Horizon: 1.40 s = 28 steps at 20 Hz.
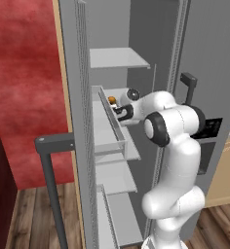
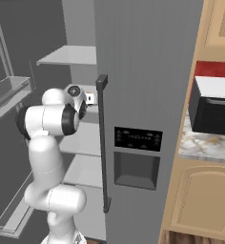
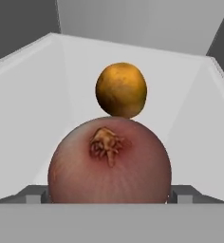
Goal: Move the mango and onion from the top shelf to the second highest shelf to make space. Then, place the pitcher from the counter on the cleared top shelf.
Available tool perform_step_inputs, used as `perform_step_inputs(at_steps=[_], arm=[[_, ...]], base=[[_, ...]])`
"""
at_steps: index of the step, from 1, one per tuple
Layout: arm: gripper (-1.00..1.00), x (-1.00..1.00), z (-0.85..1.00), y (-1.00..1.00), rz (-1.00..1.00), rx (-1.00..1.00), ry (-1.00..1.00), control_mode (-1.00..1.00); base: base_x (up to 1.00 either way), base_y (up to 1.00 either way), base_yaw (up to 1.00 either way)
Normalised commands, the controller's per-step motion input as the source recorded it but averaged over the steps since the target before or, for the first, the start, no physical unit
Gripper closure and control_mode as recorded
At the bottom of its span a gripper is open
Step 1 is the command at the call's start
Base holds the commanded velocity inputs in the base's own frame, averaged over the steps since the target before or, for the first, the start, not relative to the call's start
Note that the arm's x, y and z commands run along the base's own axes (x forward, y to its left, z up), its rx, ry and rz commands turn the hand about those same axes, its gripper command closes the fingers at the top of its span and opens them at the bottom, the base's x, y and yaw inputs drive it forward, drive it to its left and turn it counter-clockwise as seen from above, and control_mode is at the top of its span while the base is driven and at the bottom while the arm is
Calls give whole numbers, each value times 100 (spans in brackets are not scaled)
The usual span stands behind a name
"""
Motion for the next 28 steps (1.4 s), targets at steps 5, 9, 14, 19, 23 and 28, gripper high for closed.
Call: perform_step_inputs(at_steps=[5,9,14,19,23,28], arm=[[100,63,-19,12,0,0,0,-100],[100,70,-25,21,0,0,0,-100],[-100,60,-27,24,0,-1,0,-100],[-100,4,-11,5,-2,-1,1,-100],[-100,-30,0,7,-1,-2,0,-100],[-100,-35,10,0,-3,0,-8,-100]], base=[[0,0,0],[0,0,0],[0,0,0],[0,0,0],[0,0,0],[0,0,0]])
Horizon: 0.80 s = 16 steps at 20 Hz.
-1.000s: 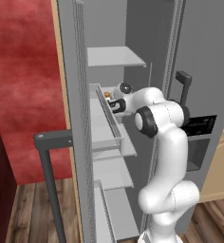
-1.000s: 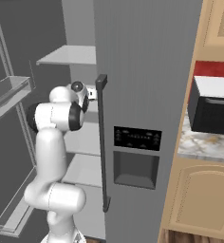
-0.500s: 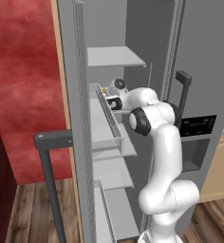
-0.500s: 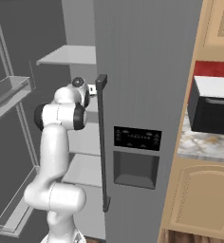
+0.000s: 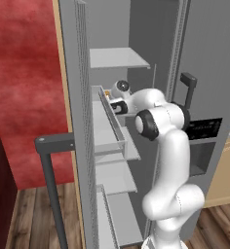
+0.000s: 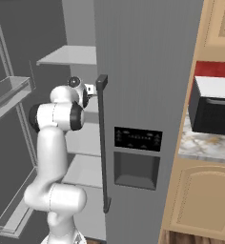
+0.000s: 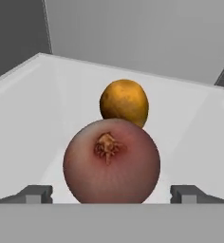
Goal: Move the mango and onion from the top shelf to the second highest shelf to make space. Then, place the pitcher from the counter on the cleared top shelf.
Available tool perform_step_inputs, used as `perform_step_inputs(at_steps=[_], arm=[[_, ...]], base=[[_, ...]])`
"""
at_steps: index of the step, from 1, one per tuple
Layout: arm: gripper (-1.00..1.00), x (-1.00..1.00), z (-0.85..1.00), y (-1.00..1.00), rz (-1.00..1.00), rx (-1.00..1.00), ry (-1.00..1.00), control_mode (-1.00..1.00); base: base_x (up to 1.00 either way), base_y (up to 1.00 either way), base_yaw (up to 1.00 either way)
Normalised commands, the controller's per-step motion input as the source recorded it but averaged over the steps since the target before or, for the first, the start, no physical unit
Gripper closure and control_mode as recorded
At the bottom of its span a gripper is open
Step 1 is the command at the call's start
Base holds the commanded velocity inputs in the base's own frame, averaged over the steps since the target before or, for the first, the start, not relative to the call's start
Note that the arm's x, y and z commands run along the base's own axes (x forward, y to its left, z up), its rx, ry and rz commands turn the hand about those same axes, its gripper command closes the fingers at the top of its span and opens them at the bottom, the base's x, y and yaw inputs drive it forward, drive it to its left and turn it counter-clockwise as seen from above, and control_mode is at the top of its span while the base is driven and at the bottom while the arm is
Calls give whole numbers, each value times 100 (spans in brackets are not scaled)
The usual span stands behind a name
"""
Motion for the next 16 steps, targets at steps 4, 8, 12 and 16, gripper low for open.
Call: perform_step_inputs(at_steps=[4,8,12,16], arm=[[-100,-46,32,0,-4,0,-14,-100],[-100,-80,43,0,-3,0,-11,-100],[-100,-99,47,0,-1,0,-2,-100],[-100,-100,40,-6,0,0,0,-100]], base=[[0,0,0],[0,0,0],[0,0,0],[0,0,0]])
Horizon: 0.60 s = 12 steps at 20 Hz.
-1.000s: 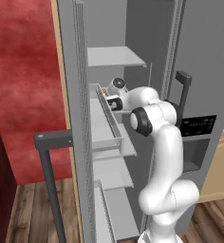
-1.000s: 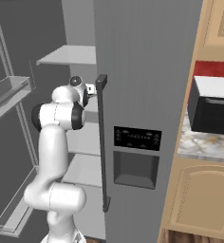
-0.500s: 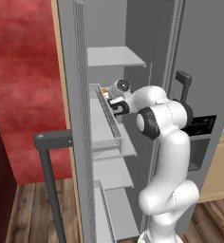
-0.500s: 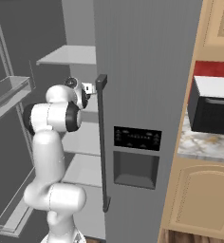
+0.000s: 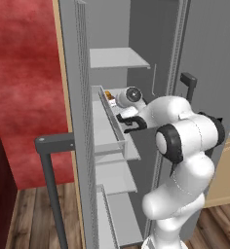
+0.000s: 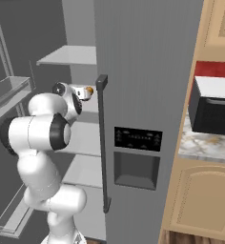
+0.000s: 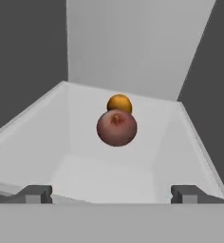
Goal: Move the mango and onion from the top shelf to the second highest shelf to make space. Then, place the pitcher from the counter on the cleared top shelf.
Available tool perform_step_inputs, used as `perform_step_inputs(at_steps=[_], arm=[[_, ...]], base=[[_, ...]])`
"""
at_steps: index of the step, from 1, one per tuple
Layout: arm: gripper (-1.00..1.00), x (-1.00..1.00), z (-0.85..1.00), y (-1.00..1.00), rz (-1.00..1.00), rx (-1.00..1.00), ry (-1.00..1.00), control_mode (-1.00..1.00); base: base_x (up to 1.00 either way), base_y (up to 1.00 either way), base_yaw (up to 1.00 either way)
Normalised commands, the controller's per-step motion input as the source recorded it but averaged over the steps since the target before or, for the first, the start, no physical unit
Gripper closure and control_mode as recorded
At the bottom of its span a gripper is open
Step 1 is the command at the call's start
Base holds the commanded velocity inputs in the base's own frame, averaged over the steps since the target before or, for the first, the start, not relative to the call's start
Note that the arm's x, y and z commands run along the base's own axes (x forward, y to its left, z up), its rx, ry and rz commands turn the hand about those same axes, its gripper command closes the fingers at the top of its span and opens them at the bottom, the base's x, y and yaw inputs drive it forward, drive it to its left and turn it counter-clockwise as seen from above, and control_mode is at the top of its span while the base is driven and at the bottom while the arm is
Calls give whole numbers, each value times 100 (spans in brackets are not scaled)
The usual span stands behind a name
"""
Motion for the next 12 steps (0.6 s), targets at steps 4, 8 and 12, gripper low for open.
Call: perform_step_inputs(at_steps=[4,8,12], arm=[[-100,-100,56,-13,0,5,0,-100],[-100,-100,70,-27,0,10,0,-100],[-100,-99,66,-46,0,10,0,-100]], base=[[0,0,0],[0,0,0],[0,0,0]])
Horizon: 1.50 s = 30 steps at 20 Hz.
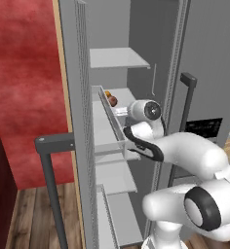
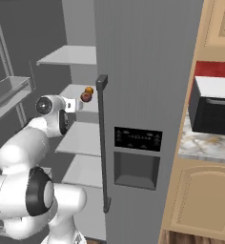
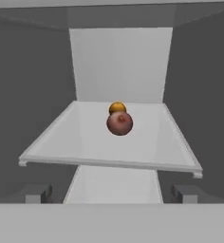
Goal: Move the mango and onion from the top shelf to the second highest shelf to make space. Then, place the pitcher from the counter on the cleared top shelf.
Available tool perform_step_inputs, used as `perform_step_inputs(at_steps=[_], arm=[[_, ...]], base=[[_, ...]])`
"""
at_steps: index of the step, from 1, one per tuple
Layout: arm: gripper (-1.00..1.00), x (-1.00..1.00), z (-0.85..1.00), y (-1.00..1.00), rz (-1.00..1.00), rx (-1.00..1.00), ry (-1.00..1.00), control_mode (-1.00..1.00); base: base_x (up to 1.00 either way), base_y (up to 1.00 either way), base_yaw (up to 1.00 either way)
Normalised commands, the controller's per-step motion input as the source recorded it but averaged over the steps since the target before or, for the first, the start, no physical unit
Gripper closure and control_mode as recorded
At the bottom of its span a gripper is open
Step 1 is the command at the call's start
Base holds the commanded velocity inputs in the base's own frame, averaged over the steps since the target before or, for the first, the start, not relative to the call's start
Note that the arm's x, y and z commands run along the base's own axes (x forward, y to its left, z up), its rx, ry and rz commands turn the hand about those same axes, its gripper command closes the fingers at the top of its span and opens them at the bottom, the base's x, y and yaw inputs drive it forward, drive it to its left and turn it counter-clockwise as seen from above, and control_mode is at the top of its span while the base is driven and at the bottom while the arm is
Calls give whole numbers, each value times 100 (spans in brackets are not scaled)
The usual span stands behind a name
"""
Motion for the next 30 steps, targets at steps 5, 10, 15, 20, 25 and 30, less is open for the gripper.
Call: perform_step_inputs(at_steps=[5,10,15,20,25,30], arm=[[-100,-91,65,-50,2,5,4,-100],[-100,-86,36,-14,1,0,15,-100],[-100,-66,26,-2,0,-1,26,-100],[-100,-23,0,-2,0,0,12,-100],[-100,1,0,0,0,0,7,-100],[-100,0,0,0,0,0,3,-100]], base=[[0,0,0],[0,0,0],[0,0,0],[0,0,0],[0,0,0],[0,0,0]])
